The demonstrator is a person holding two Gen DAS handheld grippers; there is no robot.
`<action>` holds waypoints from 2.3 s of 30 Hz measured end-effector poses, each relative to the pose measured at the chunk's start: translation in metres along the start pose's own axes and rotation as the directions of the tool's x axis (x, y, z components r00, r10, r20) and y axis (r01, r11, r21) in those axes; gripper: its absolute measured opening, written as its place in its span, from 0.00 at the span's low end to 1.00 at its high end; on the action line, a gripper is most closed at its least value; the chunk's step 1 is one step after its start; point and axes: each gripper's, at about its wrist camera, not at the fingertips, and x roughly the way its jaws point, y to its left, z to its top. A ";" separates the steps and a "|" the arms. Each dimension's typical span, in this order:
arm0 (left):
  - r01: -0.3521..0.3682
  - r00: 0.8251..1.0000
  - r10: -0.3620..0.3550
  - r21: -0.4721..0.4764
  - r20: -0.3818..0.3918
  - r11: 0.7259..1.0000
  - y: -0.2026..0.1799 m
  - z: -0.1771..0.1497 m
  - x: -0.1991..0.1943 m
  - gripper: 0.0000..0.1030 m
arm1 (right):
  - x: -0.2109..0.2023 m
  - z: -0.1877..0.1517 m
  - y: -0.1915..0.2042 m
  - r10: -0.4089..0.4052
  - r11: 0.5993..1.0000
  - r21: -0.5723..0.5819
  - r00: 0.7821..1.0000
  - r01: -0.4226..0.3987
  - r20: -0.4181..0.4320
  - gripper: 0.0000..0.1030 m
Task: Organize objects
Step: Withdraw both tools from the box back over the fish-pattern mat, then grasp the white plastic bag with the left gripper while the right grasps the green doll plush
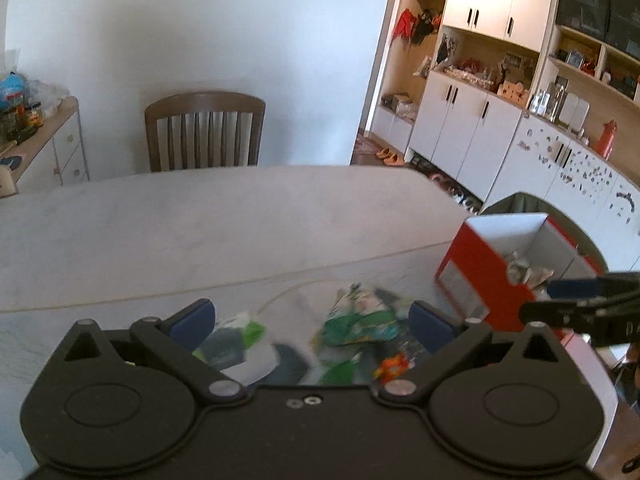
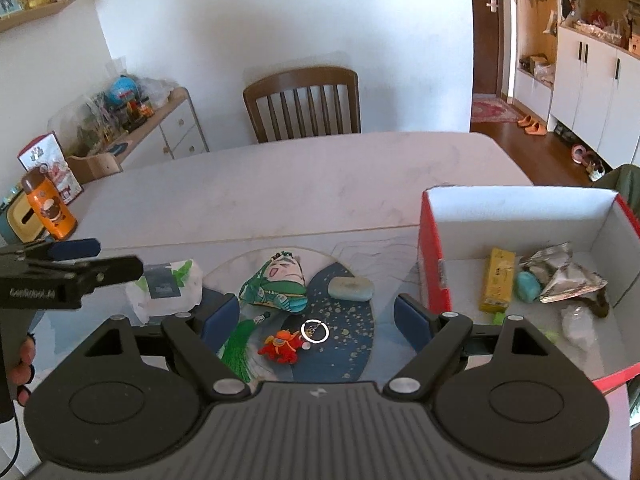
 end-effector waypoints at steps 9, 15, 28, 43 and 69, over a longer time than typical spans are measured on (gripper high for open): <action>-0.085 0.996 0.084 -0.037 -0.042 0.996 0.043 -0.020 0.026 1.00 | 0.046 0.005 0.017 -0.021 1.000 -0.025 0.999 0.020 -0.048 0.82; -0.104 0.991 0.099 -0.051 -0.088 0.993 0.059 -0.025 0.052 0.99 | 0.080 0.007 0.022 -0.032 0.999 -0.029 0.995 0.029 -0.093 0.82; -0.071 0.983 0.069 -0.005 -0.173 0.997 0.083 -0.033 0.096 0.98 | 0.145 0.013 0.044 -0.011 0.992 -0.124 0.984 -0.011 -0.176 0.82; -0.019 0.980 0.020 0.006 -0.197 1.000 0.085 -0.037 0.115 0.65 | 0.187 0.011 0.056 -0.015 0.982 -0.186 0.974 -0.029 -0.228 0.80; 0.028 0.985 -0.050 -0.129 -0.166 0.991 0.064 -0.011 0.074 0.37 | 0.116 0.021 0.054 0.037 0.984 -0.166 0.991 -0.059 -0.130 0.56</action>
